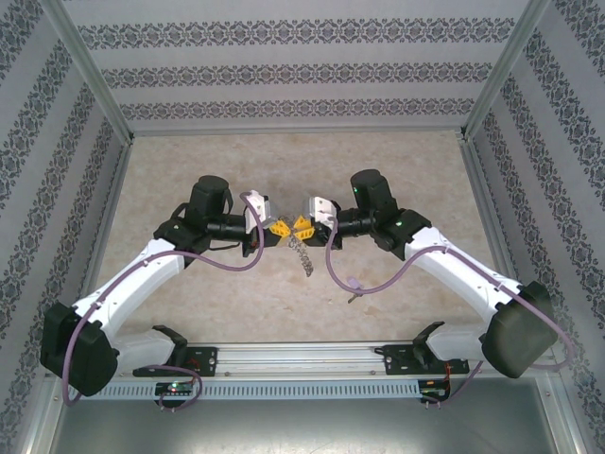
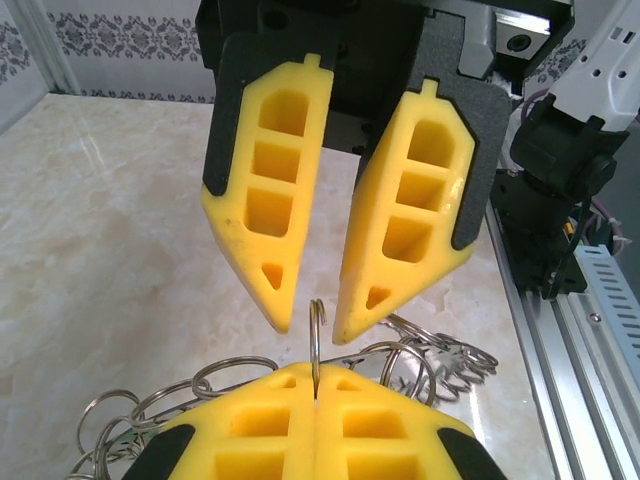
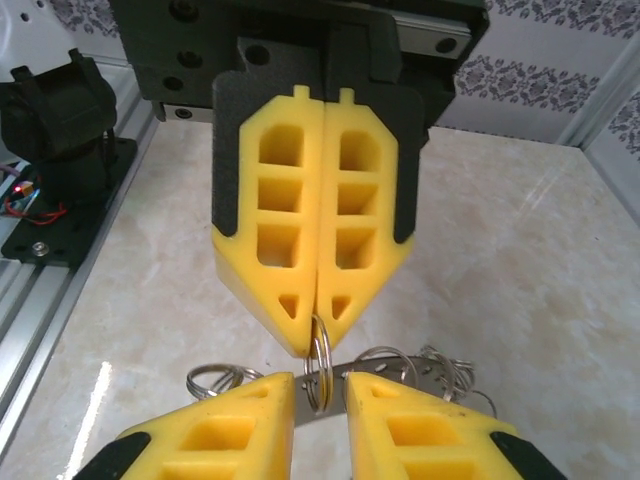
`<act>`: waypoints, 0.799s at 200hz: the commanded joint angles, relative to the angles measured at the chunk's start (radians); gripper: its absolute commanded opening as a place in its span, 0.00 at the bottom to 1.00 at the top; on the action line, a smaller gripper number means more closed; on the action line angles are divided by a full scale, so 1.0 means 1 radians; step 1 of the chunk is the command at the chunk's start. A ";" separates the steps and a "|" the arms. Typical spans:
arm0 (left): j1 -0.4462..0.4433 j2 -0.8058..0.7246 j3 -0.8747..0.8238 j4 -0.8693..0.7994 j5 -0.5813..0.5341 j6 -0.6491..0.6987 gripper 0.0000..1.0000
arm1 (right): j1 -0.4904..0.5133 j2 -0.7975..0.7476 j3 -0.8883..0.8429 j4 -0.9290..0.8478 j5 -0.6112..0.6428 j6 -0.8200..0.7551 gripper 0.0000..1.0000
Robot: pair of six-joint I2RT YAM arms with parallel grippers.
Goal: Put the keys on the keyring
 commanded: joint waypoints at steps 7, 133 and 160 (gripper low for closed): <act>-0.012 -0.031 -0.008 0.049 0.002 0.013 0.00 | -0.017 -0.037 -0.024 0.015 0.017 0.015 0.24; -0.012 -0.065 -0.040 0.053 -0.039 0.009 0.00 | -0.126 -0.178 -0.054 -0.342 0.599 1.035 0.34; -0.013 -0.071 -0.053 0.049 -0.030 0.003 0.00 | -0.127 -0.214 -0.115 -0.553 0.686 1.225 0.35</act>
